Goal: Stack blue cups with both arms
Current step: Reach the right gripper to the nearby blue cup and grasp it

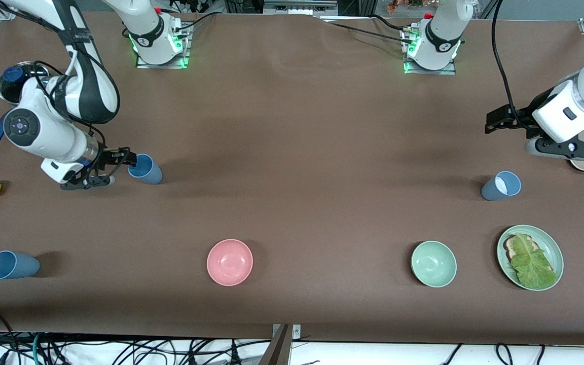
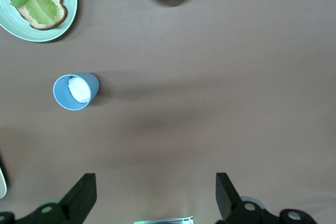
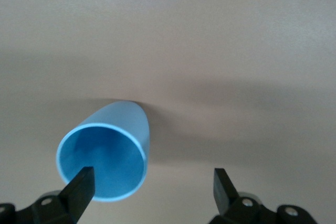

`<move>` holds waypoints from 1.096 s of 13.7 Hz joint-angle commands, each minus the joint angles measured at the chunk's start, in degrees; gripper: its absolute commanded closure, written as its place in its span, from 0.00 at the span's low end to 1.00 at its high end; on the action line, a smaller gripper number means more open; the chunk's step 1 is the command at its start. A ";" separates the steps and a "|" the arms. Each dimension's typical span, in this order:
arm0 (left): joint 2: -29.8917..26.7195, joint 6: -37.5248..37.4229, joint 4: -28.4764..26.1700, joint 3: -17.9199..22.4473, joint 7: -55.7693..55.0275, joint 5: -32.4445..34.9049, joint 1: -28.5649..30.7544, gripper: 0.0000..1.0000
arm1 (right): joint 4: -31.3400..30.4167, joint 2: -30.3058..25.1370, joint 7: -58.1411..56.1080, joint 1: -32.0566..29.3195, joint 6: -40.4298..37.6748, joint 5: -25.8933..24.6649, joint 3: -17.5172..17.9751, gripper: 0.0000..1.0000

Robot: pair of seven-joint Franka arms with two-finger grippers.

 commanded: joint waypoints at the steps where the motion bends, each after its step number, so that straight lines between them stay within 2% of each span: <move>1: 0.14 -0.58 0.77 -0.35 -0.24 1.39 -0.44 0.00 | 0.10 1.32 -0.88 -0.49 1.84 -0.15 0.05 0.00; 7: 0.14 -0.94 0.33 -0.27 -0.24 1.48 -0.09 0.00 | -0.07 4.05 -0.88 -0.49 5.27 -0.07 0.05 0.01; 13: 0.40 -0.94 0.51 0.17 -0.06 1.56 0.62 0.00 | -0.07 5.02 -0.35 -0.49 5.37 0.28 0.13 0.28; 15: 0.40 -0.85 0.68 0.09 -0.06 1.56 0.62 0.00 | -0.07 5.37 0.00 -0.49 5.28 0.28 0.13 0.42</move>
